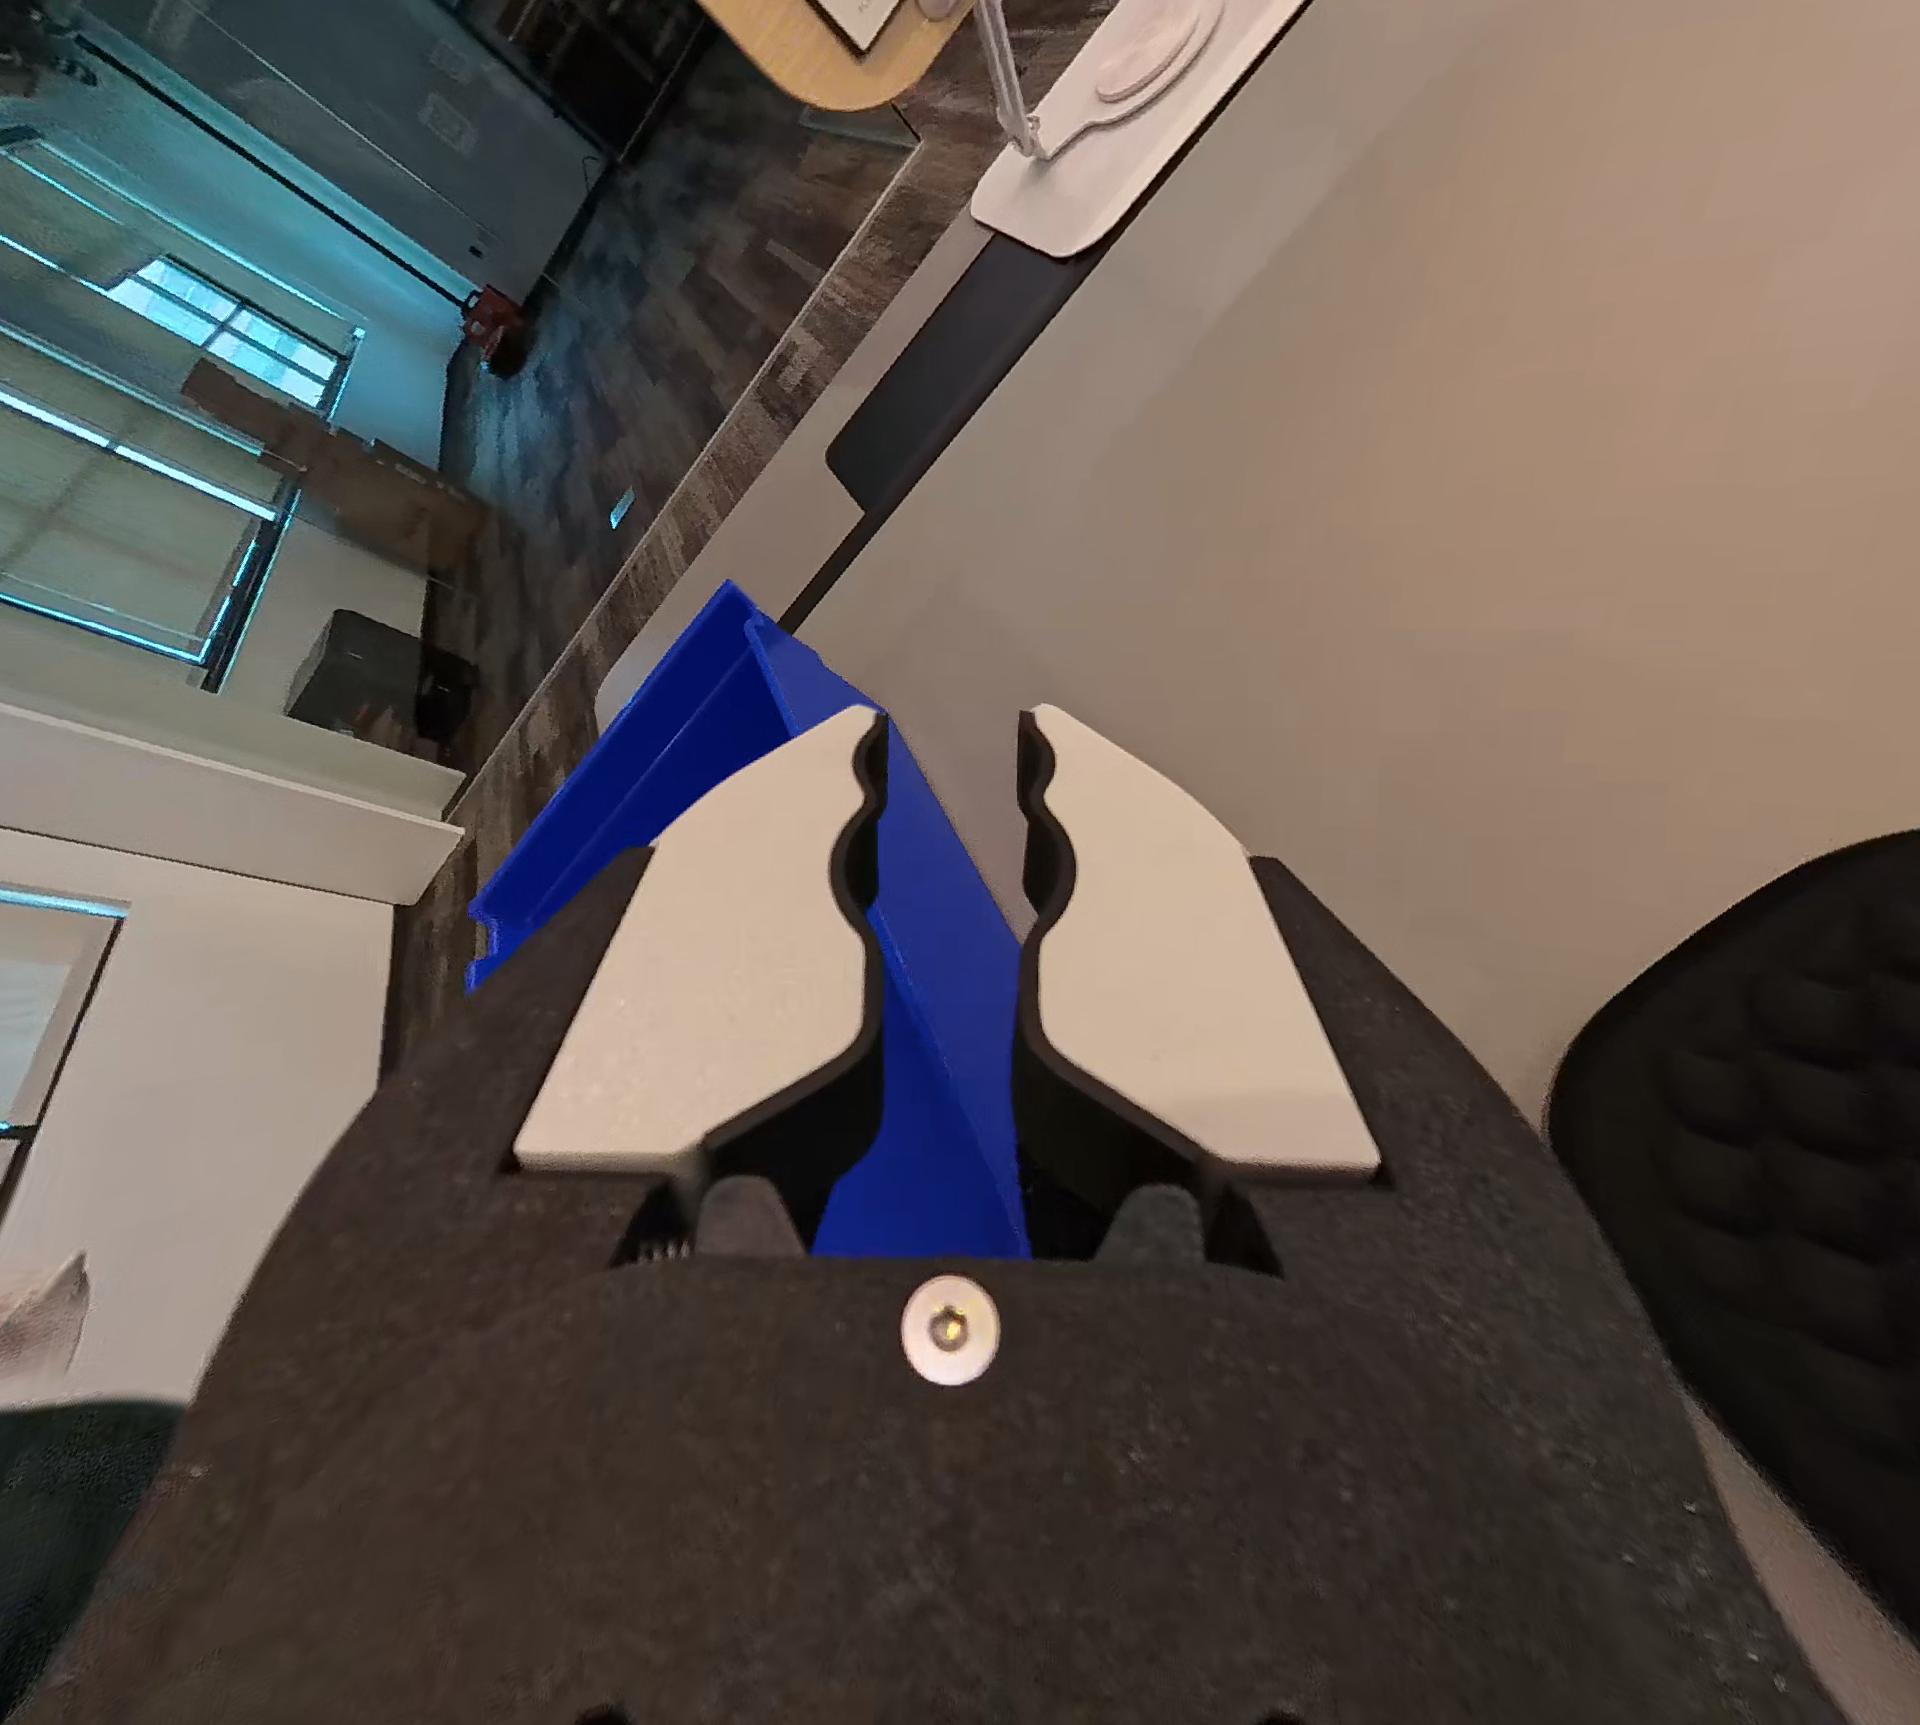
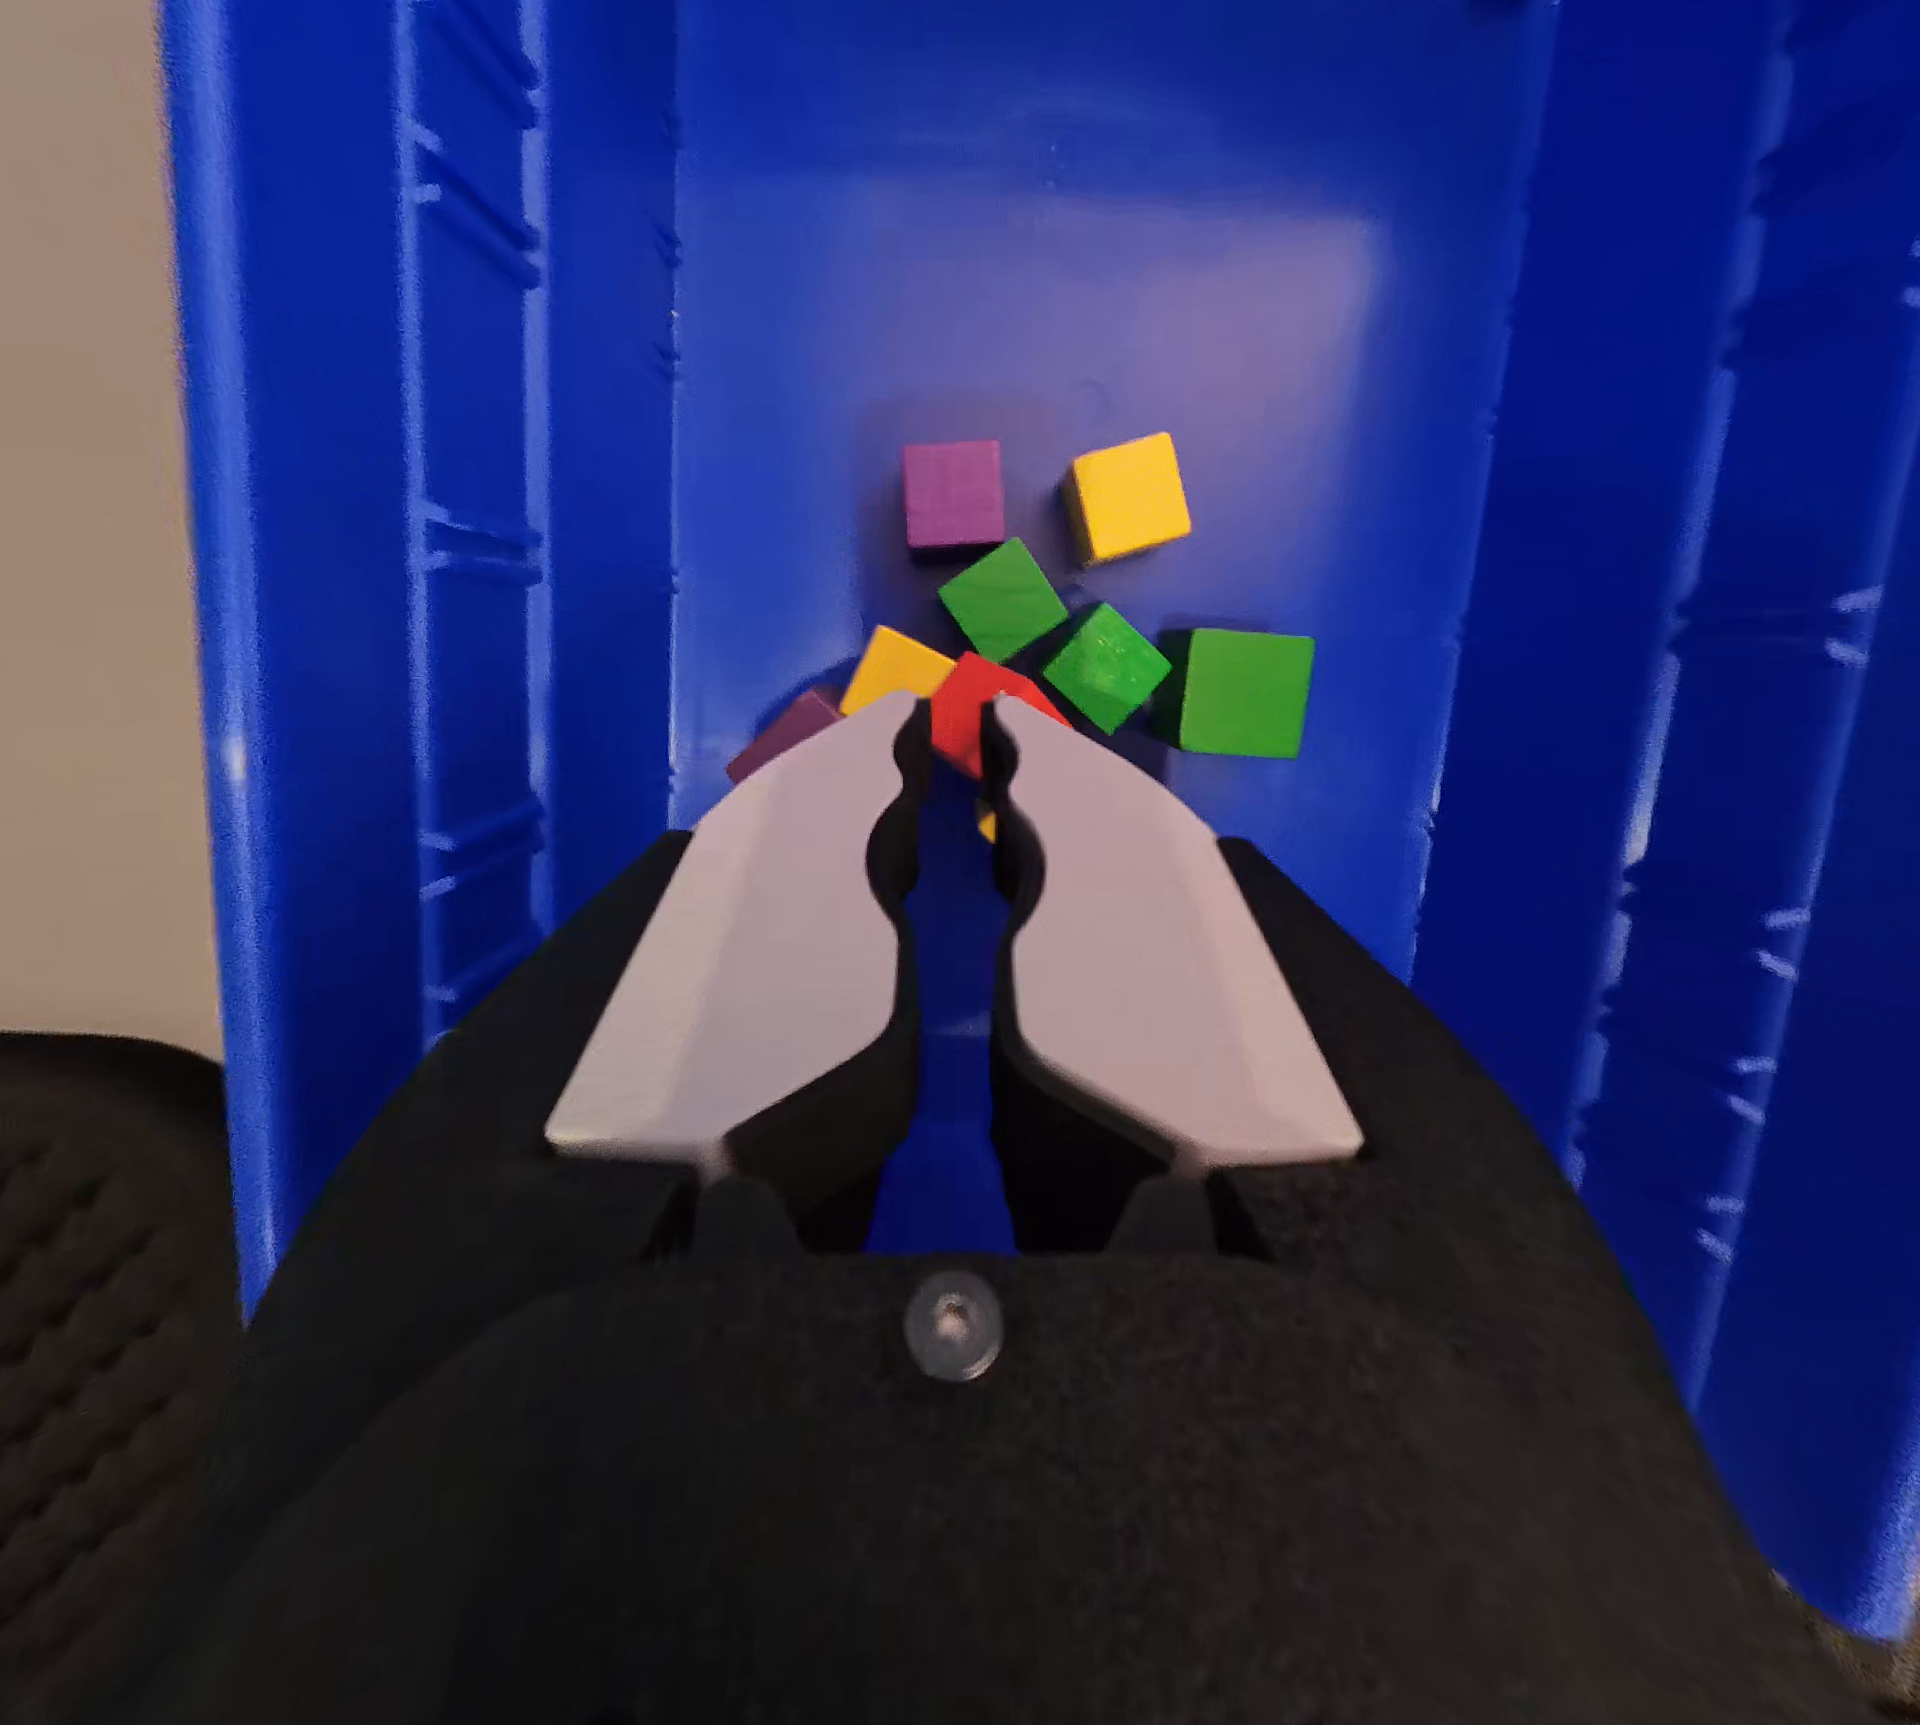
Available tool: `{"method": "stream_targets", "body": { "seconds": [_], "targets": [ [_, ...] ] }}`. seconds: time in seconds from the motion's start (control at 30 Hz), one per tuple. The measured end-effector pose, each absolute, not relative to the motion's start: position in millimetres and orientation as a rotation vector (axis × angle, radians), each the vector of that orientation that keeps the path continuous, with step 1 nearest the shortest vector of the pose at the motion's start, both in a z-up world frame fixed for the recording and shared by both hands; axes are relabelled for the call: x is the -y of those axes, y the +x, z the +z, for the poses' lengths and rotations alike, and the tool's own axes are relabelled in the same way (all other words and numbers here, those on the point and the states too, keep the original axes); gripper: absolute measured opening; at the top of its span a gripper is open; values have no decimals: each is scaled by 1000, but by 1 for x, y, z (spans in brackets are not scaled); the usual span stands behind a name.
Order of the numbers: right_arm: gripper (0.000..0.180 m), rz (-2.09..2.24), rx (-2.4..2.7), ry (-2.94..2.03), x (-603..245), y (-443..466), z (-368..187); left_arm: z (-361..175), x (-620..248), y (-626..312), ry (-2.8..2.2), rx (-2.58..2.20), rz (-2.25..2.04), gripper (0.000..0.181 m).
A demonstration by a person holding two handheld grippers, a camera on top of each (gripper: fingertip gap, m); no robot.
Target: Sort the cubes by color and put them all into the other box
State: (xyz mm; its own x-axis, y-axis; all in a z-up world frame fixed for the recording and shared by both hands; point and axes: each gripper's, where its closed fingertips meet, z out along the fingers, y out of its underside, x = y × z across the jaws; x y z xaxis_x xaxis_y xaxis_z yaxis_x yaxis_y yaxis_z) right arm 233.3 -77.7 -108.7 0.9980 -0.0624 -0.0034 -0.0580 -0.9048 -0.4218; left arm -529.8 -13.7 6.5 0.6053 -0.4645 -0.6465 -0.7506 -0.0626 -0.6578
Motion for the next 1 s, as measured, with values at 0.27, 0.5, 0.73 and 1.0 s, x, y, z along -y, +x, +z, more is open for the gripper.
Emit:
{"method": "stream_targets", "body": {
  "seconds": [0.27, 0.5, 0.73, 1.0],
  "targets": [
    [34, 132, -90, -2736, 85, 227, -114, 1, 18, -510, -1686, -1092, 316, 23],
    [22, 3, 592, -2659, 89, 241, -111, -2, 24, -507, -1699, -1128, 329, 22],
    [34, 140, 784, -2645, 82, 232, -124, -6, 35, -500, -1734, -1160, 372, 21],
    [13, 71, 863, -2652, 87, 235, -121, -6, 42, -480, -1727, -1234, 429, 20]
  ]
}}
